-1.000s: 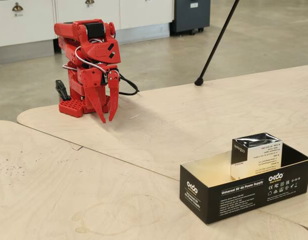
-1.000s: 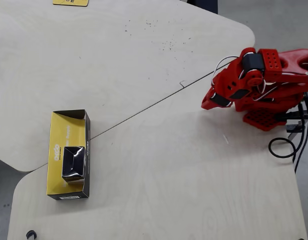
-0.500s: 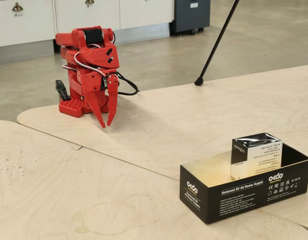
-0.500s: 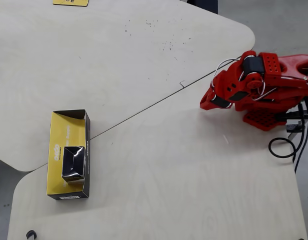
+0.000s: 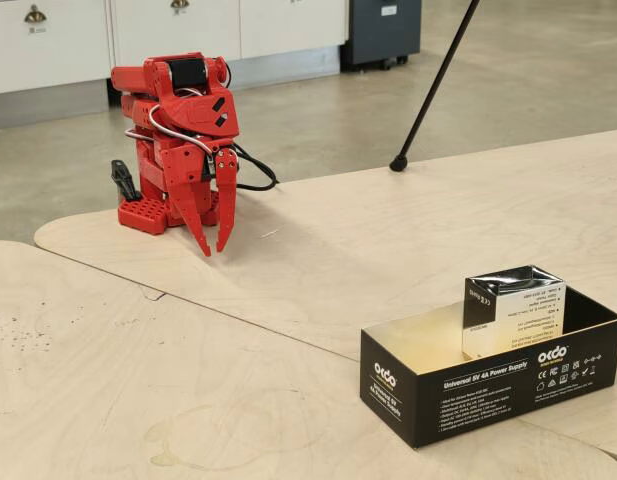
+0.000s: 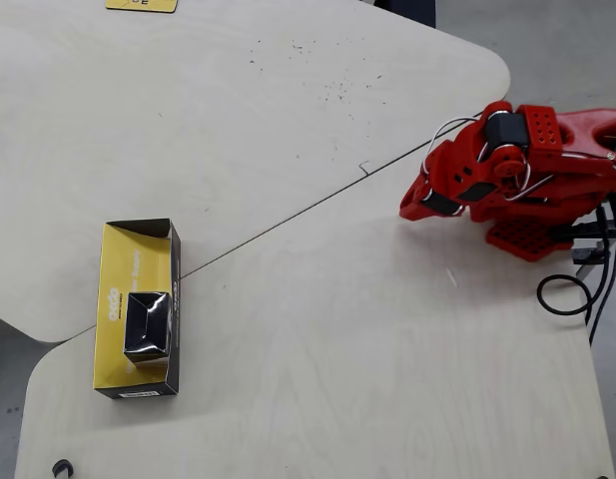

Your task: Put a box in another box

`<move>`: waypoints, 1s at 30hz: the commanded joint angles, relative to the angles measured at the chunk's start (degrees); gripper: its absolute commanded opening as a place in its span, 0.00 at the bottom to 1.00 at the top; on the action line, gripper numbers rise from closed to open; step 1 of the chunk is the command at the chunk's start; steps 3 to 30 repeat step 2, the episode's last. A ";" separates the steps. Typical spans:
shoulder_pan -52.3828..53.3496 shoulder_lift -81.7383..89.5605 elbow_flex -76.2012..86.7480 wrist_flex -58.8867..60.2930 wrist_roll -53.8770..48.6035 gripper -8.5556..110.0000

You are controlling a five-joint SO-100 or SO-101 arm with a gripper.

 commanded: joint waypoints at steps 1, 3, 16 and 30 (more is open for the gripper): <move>-0.62 0.09 0.18 1.14 0.09 0.09; -0.62 0.09 0.18 1.14 0.09 0.09; -0.62 0.09 0.18 1.14 0.09 0.09; -0.62 0.09 0.18 1.14 0.09 0.09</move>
